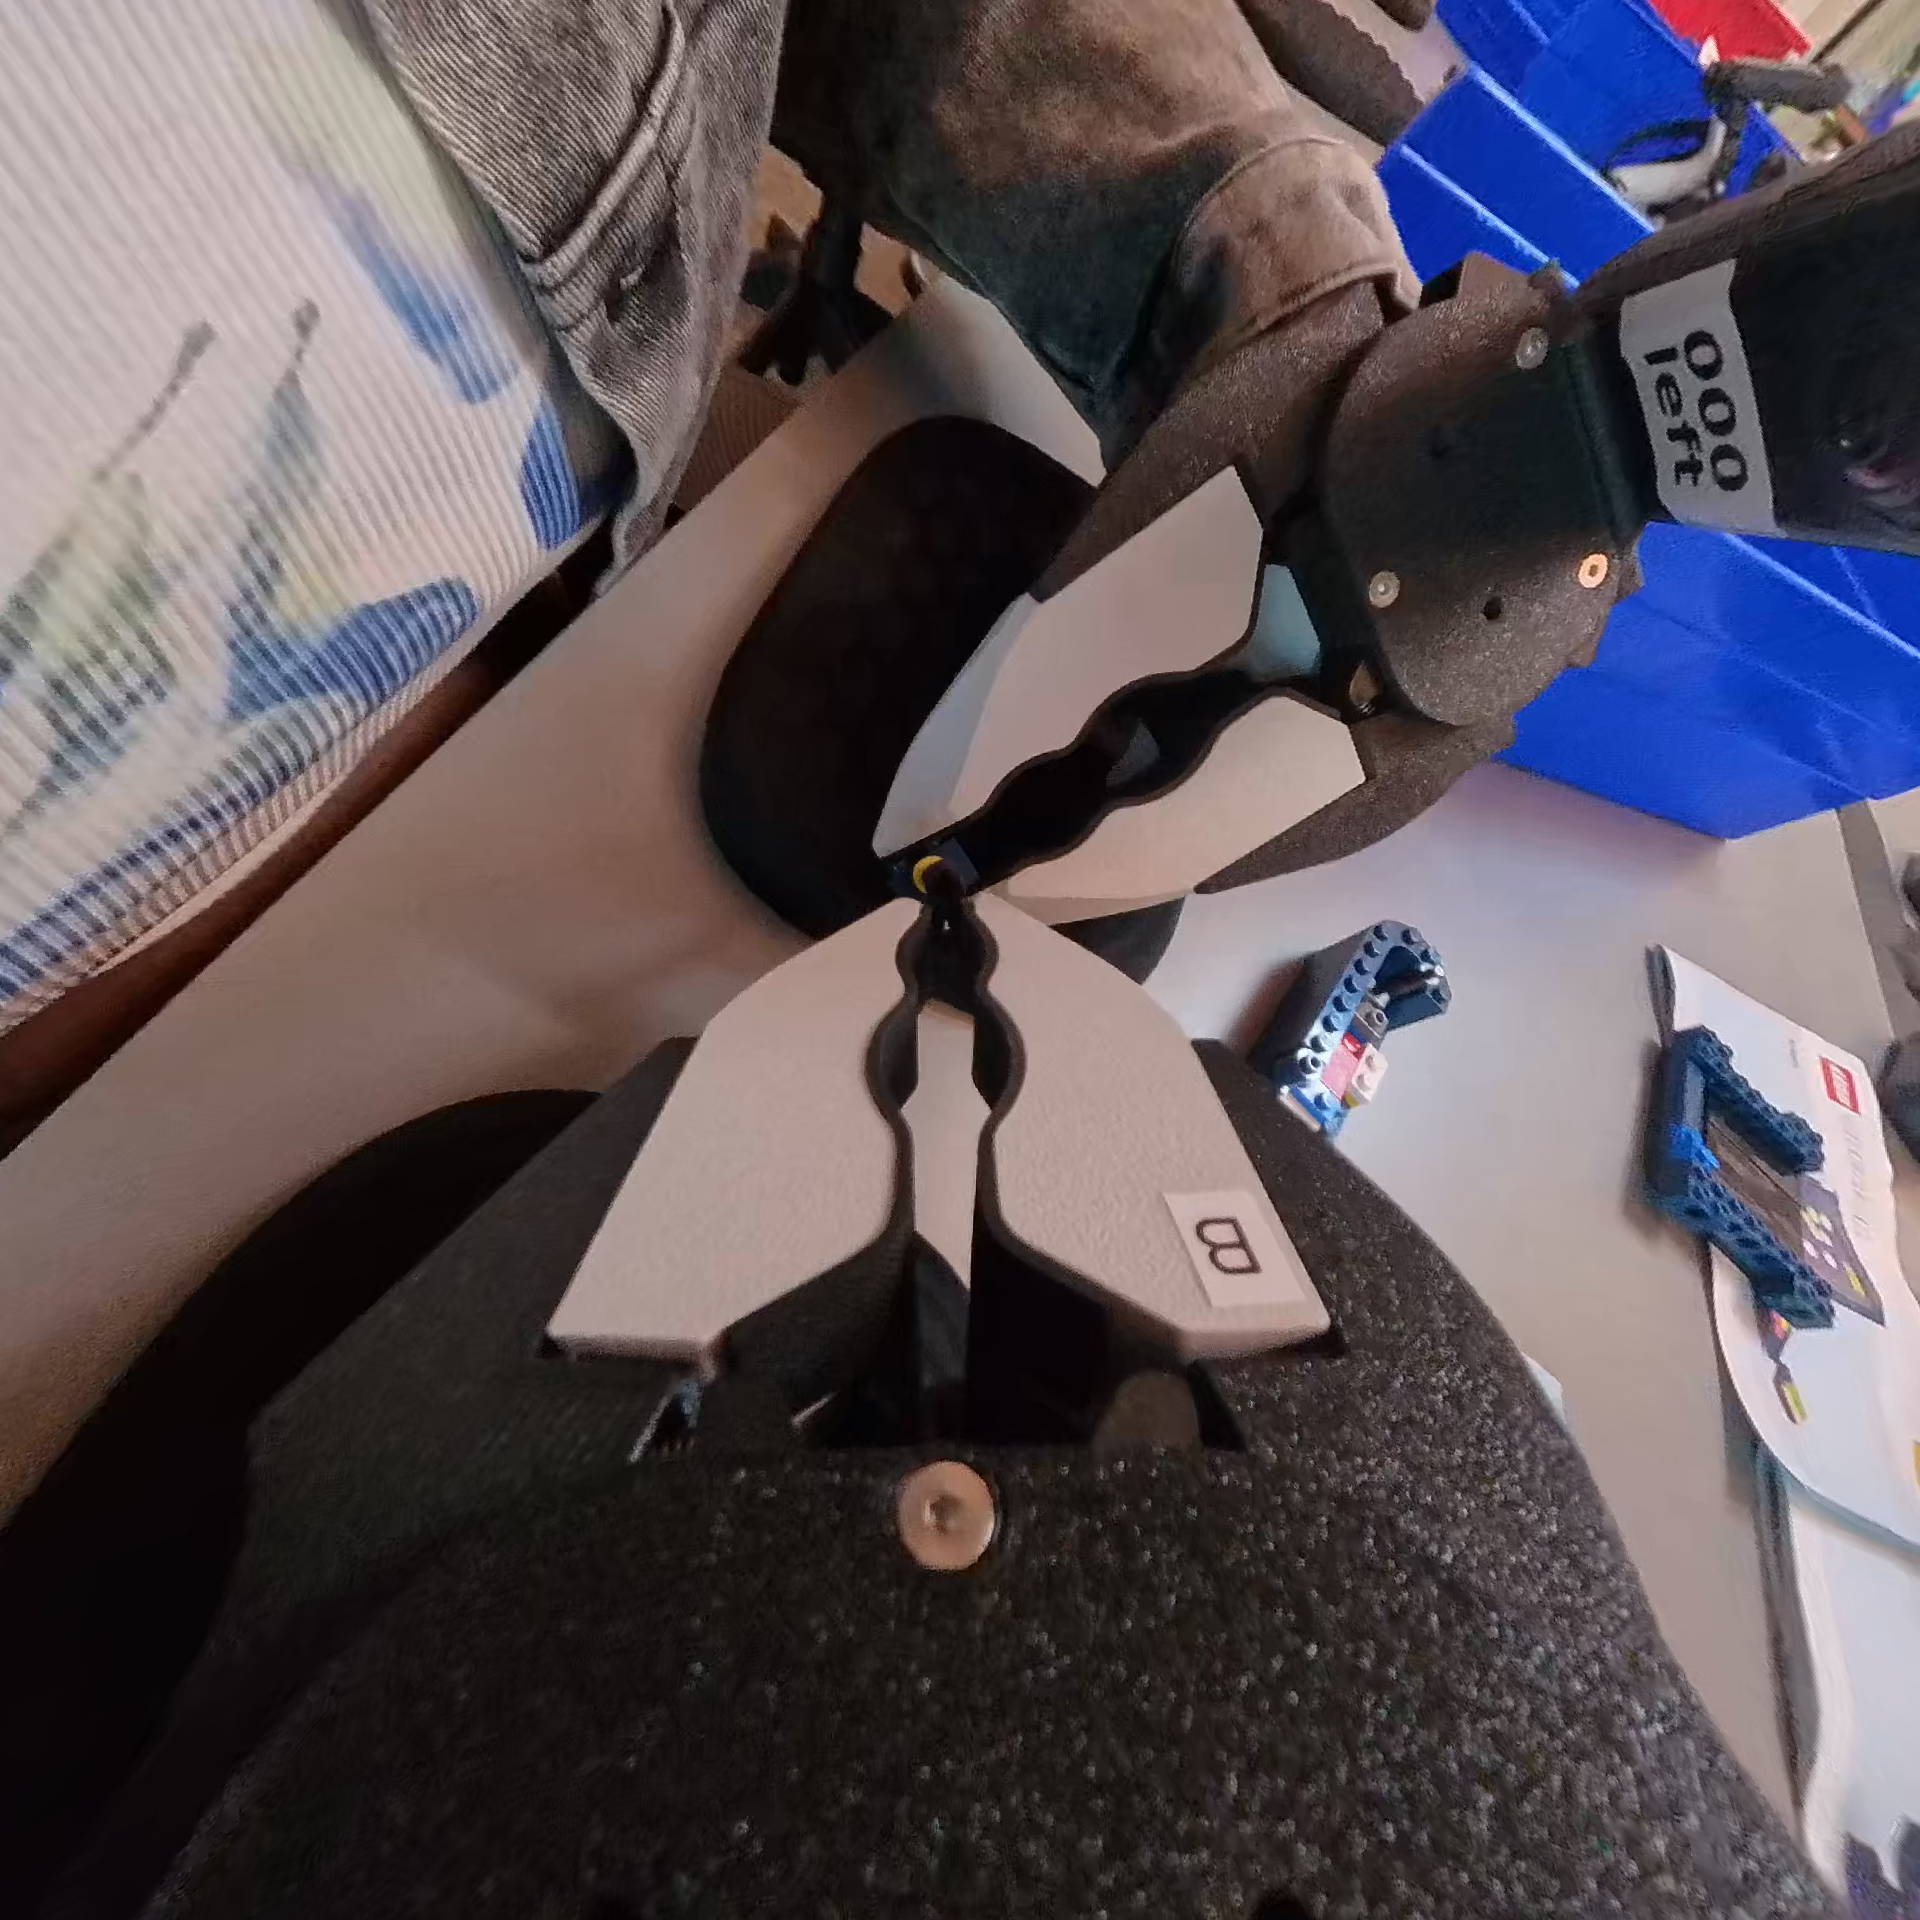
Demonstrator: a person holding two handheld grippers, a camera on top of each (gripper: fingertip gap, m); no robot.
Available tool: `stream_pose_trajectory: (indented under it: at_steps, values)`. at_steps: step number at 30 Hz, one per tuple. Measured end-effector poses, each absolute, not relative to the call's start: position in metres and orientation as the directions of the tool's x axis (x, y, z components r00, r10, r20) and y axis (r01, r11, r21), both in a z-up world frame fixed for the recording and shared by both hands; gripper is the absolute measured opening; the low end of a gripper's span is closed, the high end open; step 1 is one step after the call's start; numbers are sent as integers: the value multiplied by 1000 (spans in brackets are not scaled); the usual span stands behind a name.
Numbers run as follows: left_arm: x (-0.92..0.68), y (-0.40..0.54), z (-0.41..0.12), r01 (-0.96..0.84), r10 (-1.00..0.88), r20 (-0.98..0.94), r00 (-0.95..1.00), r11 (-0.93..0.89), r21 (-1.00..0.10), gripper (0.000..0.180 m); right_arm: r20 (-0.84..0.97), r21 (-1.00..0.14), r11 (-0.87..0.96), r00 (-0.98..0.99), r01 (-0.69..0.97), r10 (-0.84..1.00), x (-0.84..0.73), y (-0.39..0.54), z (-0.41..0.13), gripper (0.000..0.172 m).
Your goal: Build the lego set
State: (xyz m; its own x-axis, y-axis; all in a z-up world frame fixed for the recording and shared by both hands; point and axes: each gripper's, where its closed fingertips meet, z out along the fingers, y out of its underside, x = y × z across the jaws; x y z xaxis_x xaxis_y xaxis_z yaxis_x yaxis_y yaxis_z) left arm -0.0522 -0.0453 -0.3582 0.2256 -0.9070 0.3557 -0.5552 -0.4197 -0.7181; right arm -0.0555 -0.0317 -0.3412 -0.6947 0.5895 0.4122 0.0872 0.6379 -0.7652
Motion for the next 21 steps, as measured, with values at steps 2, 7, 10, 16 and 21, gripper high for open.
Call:
stream_pose_trajectory:
  at_steps: [2,7,10,16,21]
  values:
    - [-52,-42,-359,-549,-893,373,251,-449,-705,12,452,-733,672,-663,105,596,-55,-28,-343,4]
    - [-52,-39,-359,-531,-855,441,275,-517,-672,12,565,-634,764,-604,117,562,-55,-23,-343,4]
    - [-52,-39,-360,-538,-854,442,275,-517,-666,12,565,-611,780,-617,134,548,-54,-24,-344,4]
    - [-50,-41,-362,-567,-859,437,267,-506,-650,12,439,-613,763,-716,203,543,-51,-27,-348,4]
    - [-50,-42,-363,-578,-864,427,265,-497,-647,12,401,-590,773,-747,233,531,-52,-29,-351,4]
